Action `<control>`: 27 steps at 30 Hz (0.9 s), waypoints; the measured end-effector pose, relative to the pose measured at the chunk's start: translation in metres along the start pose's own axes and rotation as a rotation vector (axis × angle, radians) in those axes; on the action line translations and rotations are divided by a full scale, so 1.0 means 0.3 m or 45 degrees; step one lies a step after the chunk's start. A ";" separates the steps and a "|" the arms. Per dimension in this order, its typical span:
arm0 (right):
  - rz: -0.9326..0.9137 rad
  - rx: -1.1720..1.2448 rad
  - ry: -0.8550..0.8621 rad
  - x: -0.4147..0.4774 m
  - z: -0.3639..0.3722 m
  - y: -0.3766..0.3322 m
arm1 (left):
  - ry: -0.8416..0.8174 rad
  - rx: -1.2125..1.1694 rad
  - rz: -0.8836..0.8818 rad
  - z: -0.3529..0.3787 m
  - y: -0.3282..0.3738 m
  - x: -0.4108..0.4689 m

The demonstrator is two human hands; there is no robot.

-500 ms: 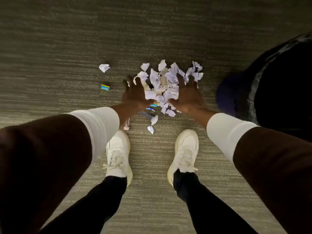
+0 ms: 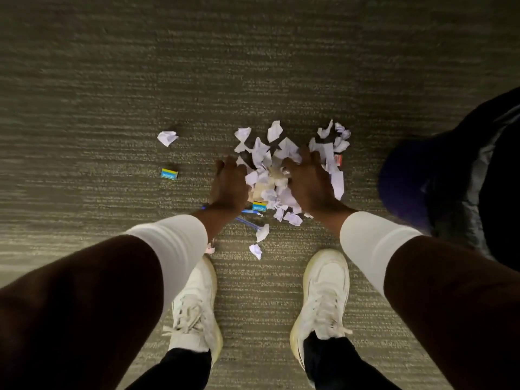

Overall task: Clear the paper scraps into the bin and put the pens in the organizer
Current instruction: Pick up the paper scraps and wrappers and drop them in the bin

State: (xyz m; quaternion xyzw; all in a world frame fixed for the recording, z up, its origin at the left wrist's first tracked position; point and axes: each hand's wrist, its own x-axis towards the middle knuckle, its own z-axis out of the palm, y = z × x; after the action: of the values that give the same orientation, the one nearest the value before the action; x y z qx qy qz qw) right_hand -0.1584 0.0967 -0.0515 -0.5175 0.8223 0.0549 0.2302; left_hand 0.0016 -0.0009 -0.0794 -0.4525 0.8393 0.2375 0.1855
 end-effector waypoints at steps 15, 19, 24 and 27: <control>0.379 0.554 0.283 -0.332 -0.427 0.061 | 0.148 -0.497 -0.303 -0.423 0.292 -0.343; 0.536 0.708 0.464 -0.494 -0.592 0.105 | 0.195 -0.622 -0.323 -0.569 0.518 -0.445; 0.695 0.801 0.681 -0.664 -0.739 0.230 | 0.203 -0.808 -0.164 -0.658 0.810 -0.531; 0.927 0.866 0.726 -0.732 -0.769 0.342 | 0.136 -0.841 -0.019 -0.668 0.960 -0.550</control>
State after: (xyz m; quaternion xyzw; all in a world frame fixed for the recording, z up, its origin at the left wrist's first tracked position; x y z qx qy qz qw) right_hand -0.2437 0.2492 0.2339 -0.0922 0.9485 -0.2785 0.1192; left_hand -0.1757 0.1339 0.2379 -0.5060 0.7221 0.4714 -0.0137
